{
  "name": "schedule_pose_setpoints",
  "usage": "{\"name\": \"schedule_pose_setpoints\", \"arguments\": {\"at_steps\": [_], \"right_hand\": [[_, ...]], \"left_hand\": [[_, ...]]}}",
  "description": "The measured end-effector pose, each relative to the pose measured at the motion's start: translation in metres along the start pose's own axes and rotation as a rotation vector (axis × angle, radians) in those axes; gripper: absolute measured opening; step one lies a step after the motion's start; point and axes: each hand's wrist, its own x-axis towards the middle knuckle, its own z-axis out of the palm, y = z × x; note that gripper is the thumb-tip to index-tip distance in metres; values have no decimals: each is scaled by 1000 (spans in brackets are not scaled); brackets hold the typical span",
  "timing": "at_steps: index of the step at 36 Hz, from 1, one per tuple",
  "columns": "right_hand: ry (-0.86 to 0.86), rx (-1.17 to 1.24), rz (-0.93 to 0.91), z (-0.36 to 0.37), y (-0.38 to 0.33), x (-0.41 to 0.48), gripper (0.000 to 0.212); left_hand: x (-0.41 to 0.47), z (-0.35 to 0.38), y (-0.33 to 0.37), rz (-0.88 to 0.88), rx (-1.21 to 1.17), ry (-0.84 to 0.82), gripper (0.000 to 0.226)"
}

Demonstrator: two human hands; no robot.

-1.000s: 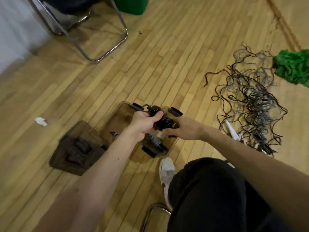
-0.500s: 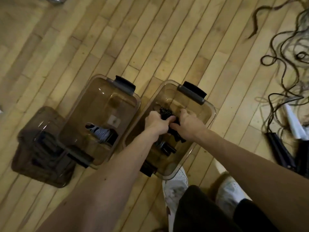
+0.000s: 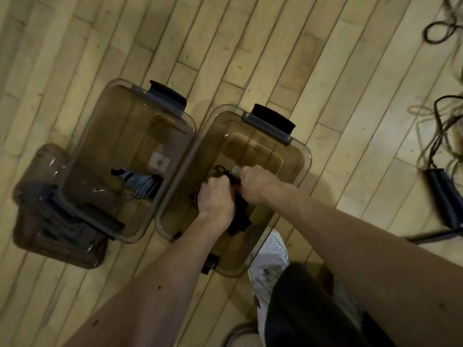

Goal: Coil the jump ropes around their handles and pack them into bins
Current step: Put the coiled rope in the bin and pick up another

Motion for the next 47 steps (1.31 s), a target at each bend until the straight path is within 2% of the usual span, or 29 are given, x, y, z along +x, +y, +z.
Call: {"name": "schedule_pose_setpoints", "arguments": {"at_steps": [4, 7, 10, 12, 16, 23, 28, 32, 35, 39, 41, 44, 47], "right_hand": [[-27, 19, -13, 5, -1, 0, 29], [-16, 40, -22, 1, 0, -1, 29], [26, 93, -24, -6, -2, -8, 30], [70, 136, -21, -20, -3, -22, 31], [167, 180, -47, -68, 3, -75, 29], [272, 430, 2, -159, 56, -230, 24], [447, 620, 81, -180, 133, -327, 20], [560, 893, 193, -143, 217, -365, 18], [567, 1038, 302, -94, 263, -363, 16], [517, 1030, 399, -31, 306, -339, 10], [511, 982, 418, -13, 323, -315, 14], [531, 846, 429, -8, 342, -271, 26], [533, 681, 420, -12, 353, -227, 28]], "left_hand": [[1, 6, -7, -26, -33, 31, 21], [4, -1, -12, -91, -215, 61, 18], [4, -22, -14, -159, -337, -45, 26], [-1, -43, -14, -123, -336, -84, 23], [-29, -94, -3, -6, -340, -27, 23], [-122, -173, 91, 525, -435, 215, 24], [-172, -170, 168, 733, -431, 198, 18], [-182, -119, 233, 813, -309, 99, 17], [-176, -75, 260, 788, -213, 24, 14], [-149, -11, 290, 604, -224, -142, 11], [-134, 14, 304, 520, -270, -213, 9], [-105, 46, 327, 420, -344, -240, 24], [-78, 66, 349, 314, -455, -218, 11]]}}
